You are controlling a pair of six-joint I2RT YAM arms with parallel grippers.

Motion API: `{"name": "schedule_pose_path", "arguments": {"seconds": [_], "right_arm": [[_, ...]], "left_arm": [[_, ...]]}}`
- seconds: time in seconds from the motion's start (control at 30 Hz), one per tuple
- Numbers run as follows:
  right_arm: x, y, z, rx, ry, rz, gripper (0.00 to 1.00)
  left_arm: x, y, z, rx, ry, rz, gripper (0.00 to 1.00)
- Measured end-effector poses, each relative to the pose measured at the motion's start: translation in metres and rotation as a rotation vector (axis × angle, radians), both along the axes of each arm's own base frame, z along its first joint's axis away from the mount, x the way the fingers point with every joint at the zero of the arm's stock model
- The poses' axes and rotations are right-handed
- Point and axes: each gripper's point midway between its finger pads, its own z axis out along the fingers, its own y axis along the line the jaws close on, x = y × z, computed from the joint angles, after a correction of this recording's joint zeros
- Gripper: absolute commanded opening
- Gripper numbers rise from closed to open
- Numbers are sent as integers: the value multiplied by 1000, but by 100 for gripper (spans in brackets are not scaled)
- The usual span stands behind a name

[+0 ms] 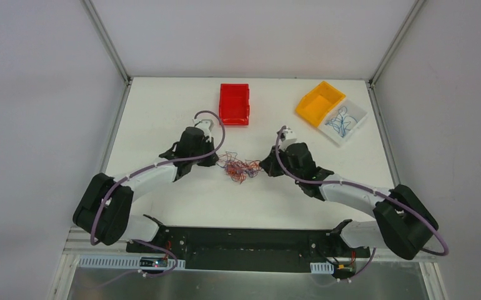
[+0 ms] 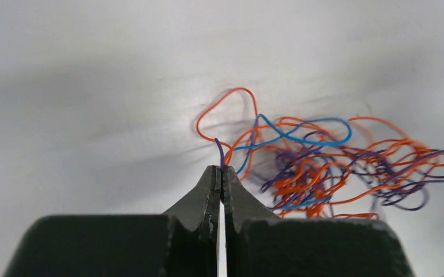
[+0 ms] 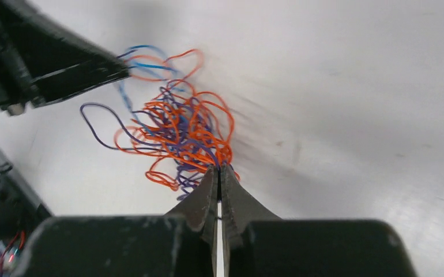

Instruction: Untangle the cables

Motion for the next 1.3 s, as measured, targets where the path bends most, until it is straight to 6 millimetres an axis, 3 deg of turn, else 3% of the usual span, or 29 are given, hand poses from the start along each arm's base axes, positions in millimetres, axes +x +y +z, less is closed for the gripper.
{"name": "schedule_pose_path", "arguments": {"seconds": [0.13, 0.3, 0.4, 0.47, 0.6, 0.8, 0.87, 0.97, 1.03, 1.1, 1.3], "right_arm": [[26, -44, 6, -31, -74, -258, 0], [57, -119, 4, -96, -91, -684, 0], [62, -156, -3, -135, -73, -874, 0], [62, -173, -6, -149, -69, -965, 0], [61, -184, -7, -148, -62, -1034, 0], [60, -193, -3, -155, -68, -1095, 0], [60, -195, 0, -149, -71, -1099, 0], [61, -191, 7, -118, -80, -1078, 0], [63, -186, 8, -105, -79, -1047, 0], [65, -178, 8, -97, -76, -1005, 0], [66, -164, -3, -128, -44, -922, 0]], "left_arm": [[9, 33, 10, 85, -57, 171, 0], [12, 89, 37, 157, -175, 466, 0], [8, 121, 43, 206, -207, 621, 0], [4, 139, 43, 245, -221, 713, 0], [-2, 154, 38, 295, -215, 777, 0], [-4, 159, 27, 349, -179, 799, 4], [-4, 156, 26, 352, -165, 780, 21], [-2, 141, 24, 330, -150, 679, 68], [2, 125, 25, 282, -158, 594, 86], [3, 109, 25, 223, -175, 515, 91], [1, 66, 12, 141, -133, 276, 94]]}}
